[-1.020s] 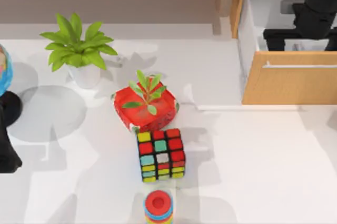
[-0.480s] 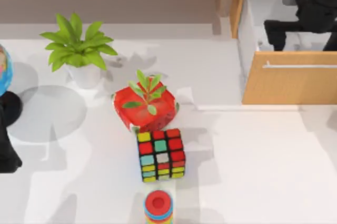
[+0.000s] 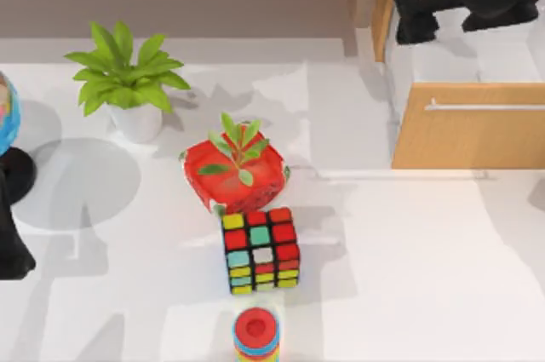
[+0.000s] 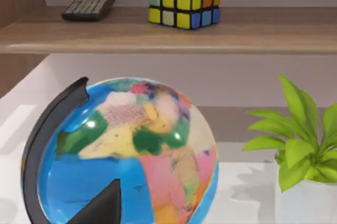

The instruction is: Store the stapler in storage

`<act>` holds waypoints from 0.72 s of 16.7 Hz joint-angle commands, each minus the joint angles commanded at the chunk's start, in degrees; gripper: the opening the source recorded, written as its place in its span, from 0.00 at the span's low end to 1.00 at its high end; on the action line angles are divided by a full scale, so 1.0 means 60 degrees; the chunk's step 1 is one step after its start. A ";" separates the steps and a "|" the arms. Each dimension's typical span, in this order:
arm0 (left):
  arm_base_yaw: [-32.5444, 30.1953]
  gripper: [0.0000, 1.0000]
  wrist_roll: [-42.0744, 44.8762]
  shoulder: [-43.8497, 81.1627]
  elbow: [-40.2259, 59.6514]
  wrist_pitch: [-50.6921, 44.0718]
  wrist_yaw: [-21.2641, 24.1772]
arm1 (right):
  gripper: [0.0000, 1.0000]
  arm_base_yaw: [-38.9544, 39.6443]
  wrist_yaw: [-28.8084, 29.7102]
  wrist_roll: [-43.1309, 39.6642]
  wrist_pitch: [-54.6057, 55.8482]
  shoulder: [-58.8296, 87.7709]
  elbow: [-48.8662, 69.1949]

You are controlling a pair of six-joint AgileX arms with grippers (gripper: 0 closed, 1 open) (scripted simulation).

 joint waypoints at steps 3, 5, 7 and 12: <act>0.0000 1.00 0.0000 0.0000 0.0000 0.0000 0.0000 | 1.00 0.0866 -0.0381 -0.1349 0.2725 -0.0999 -0.1949; 0.0000 1.00 0.0000 0.0000 0.0000 0.0000 0.0000 | 1.00 0.1461 -0.0437 -0.2401 0.4778 -0.1516 -0.3409; 0.0000 1.00 0.0000 0.0000 0.0000 0.0000 0.0000 | 1.00 0.2001 -0.0321 -0.3542 0.6958 -0.1936 -0.4933; 0.0000 1.00 0.0000 0.0000 0.0000 0.0000 0.0000 | 1.00 0.2812 0.0789 -0.6669 1.2740 -0.2579 -0.8747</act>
